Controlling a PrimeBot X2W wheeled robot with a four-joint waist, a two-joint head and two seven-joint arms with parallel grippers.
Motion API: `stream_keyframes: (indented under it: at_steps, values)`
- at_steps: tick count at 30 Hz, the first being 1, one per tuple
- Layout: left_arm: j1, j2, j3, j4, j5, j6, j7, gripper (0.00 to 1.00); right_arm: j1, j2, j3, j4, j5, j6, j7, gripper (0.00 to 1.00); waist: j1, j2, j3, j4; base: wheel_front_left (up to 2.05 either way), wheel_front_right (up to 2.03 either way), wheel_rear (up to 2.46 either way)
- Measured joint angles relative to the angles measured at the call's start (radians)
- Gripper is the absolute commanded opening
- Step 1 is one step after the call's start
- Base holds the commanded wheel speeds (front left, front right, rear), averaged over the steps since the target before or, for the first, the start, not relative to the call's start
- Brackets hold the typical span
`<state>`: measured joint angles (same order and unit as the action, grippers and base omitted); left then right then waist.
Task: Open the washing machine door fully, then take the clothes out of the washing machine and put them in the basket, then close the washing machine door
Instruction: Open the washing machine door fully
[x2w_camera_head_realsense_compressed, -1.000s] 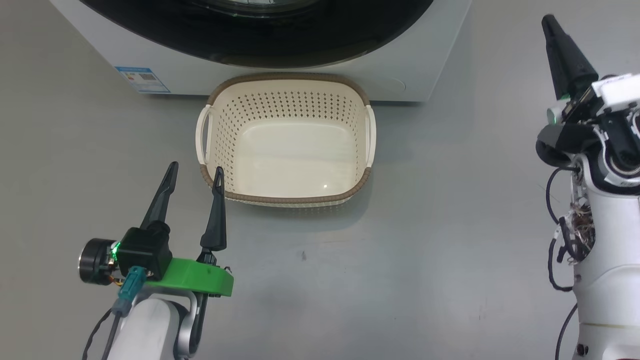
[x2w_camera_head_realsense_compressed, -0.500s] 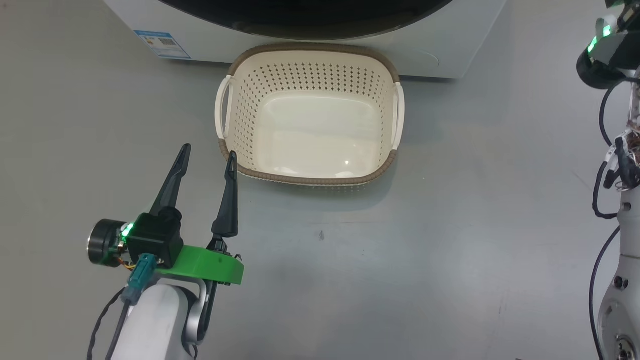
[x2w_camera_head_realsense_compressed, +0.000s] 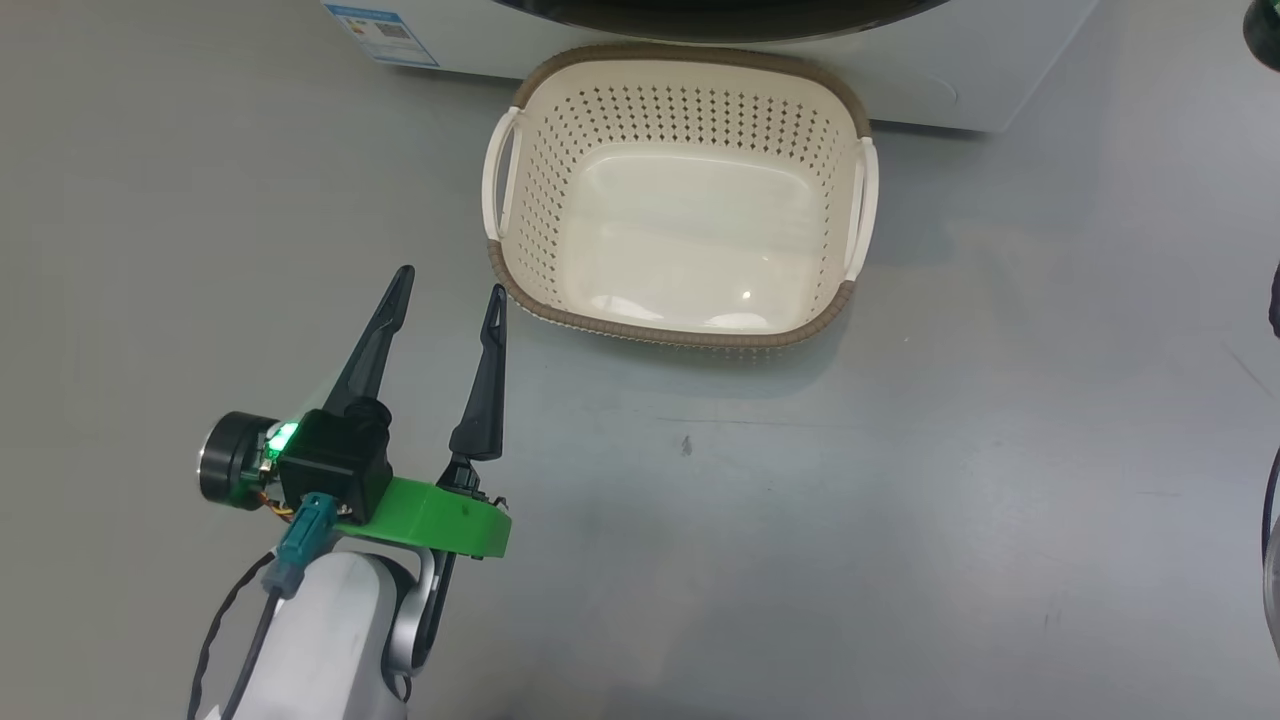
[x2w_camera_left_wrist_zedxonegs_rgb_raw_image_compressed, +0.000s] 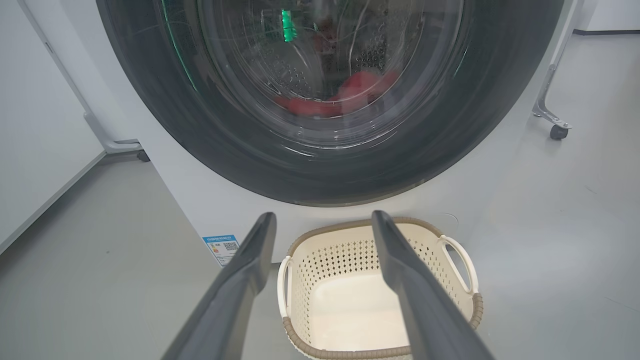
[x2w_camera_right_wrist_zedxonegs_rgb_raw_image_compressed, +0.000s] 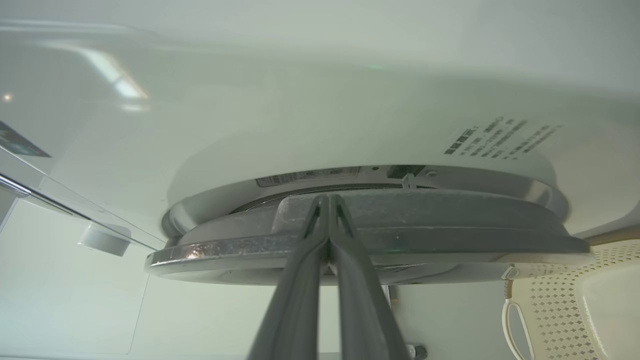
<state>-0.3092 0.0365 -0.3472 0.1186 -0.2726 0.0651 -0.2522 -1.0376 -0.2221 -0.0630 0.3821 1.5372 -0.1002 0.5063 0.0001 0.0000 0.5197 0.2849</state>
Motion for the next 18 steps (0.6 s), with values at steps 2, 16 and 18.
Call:
stream_keyframes:
  at_steps: [2,16,18]
  values:
    - [-0.001,0.000,-0.003,0.001,0.000,0.000,0.000,1.00,-0.018,0.000,-0.002,0.012,0.003,-0.001,0.005,0.00,0.0000,0.0000,0.005,0.010,0.00,0.00,0.00]
    - [-0.023,-0.004,-0.047,-0.021,-0.046,0.003,0.000,1.00,-0.138,-0.040,0.021,0.089,-0.012,-0.017,0.043,0.00,0.0000,0.0000,0.048,0.064,0.00,0.00,0.00]
    - [-0.024,-0.004,-0.047,-0.025,-0.053,0.010,0.000,1.00,-0.149,-0.041,0.027,0.099,-0.013,-0.018,0.052,0.00,0.0000,0.0000,0.054,0.070,0.00,0.00,0.00]
